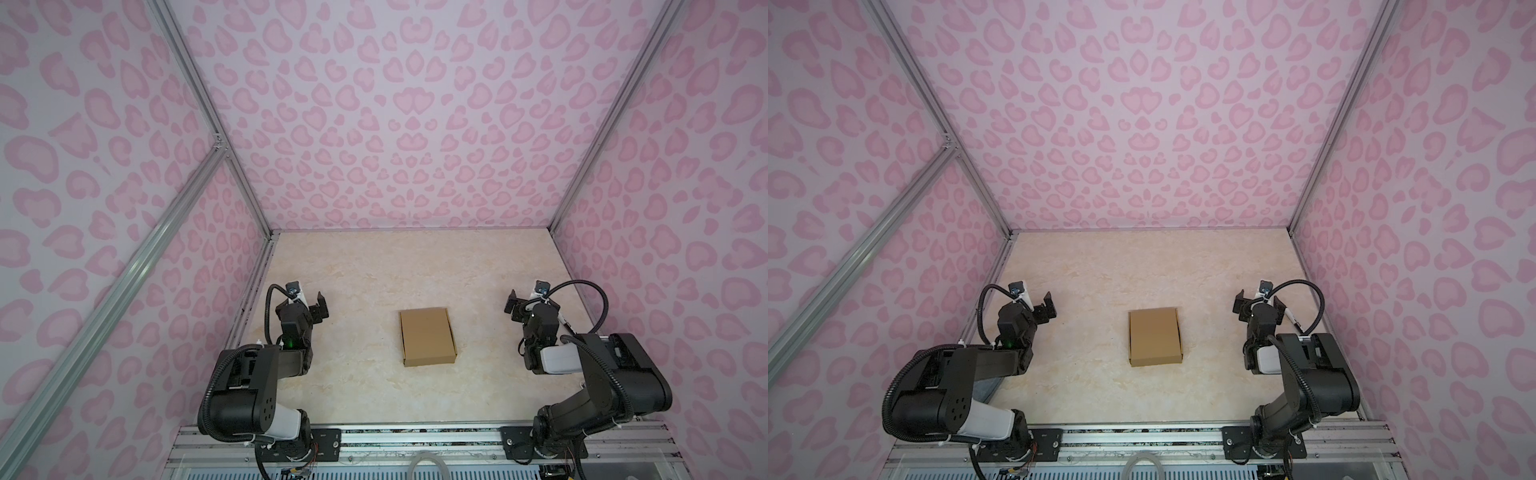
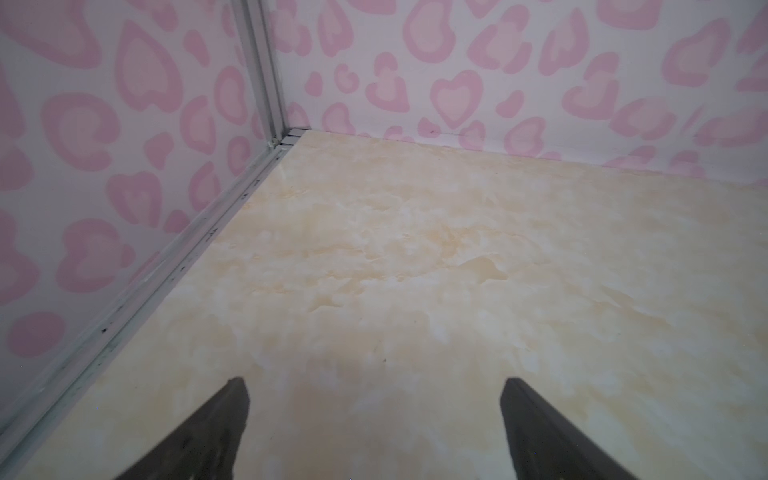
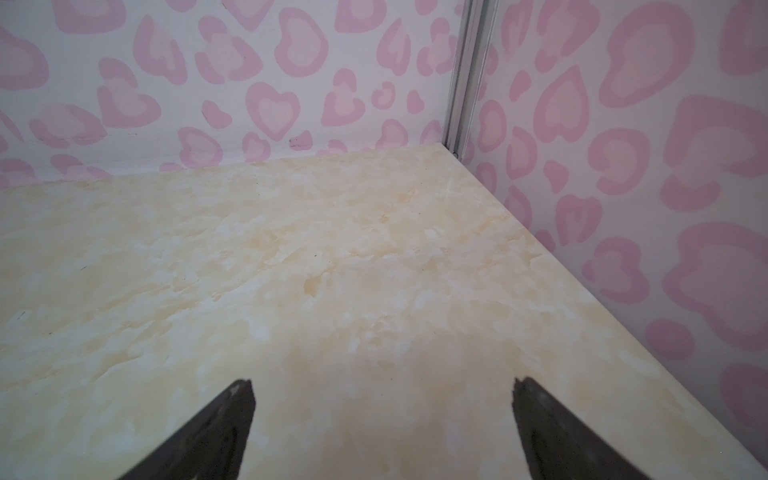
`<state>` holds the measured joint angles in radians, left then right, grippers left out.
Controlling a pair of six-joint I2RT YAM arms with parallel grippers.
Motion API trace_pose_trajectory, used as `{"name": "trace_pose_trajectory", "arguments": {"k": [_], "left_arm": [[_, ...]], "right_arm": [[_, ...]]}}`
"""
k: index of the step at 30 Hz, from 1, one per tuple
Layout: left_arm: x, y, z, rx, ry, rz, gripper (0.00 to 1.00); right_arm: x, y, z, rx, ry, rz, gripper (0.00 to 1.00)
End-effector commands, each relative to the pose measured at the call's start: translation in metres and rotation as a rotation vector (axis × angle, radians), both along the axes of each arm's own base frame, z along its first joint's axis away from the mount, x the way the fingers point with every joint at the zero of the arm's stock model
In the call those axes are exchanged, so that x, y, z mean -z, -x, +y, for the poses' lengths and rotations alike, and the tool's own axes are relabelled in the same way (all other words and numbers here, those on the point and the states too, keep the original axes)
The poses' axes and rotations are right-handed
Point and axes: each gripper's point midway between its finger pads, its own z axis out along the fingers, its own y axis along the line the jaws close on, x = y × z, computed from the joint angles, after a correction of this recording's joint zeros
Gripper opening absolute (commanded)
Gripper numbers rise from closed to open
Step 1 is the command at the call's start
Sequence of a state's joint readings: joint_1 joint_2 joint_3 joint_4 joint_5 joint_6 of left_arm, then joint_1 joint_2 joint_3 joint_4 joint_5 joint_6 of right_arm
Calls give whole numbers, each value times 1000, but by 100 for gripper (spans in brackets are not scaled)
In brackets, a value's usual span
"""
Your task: Fold the paper box
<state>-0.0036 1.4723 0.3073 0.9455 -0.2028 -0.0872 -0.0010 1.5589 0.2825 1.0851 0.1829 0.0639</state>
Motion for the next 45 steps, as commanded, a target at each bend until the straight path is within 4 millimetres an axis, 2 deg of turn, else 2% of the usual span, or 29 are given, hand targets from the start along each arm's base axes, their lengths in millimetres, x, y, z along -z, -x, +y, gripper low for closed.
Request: {"name": "trace_pose_trajectory", "arguments": {"k": [1, 19, 28, 45], "left_arm": [[-18, -1, 10, -77, -18, -79, 97], [-19, -2, 10, -80, -21, -77, 97], [-19, -2, 10, -81, -20, -78, 97], [-19, -2, 10, -80, -21, -77, 97]], "right_arm": [[-8, -1, 0, 5, 4, -38, 99], [-8, -3, 1, 3, 8, -32, 99], [-4, -10, 14, -78, 25, 2, 99], [-5, -10, 14, -76, 26, 1, 99]]}}
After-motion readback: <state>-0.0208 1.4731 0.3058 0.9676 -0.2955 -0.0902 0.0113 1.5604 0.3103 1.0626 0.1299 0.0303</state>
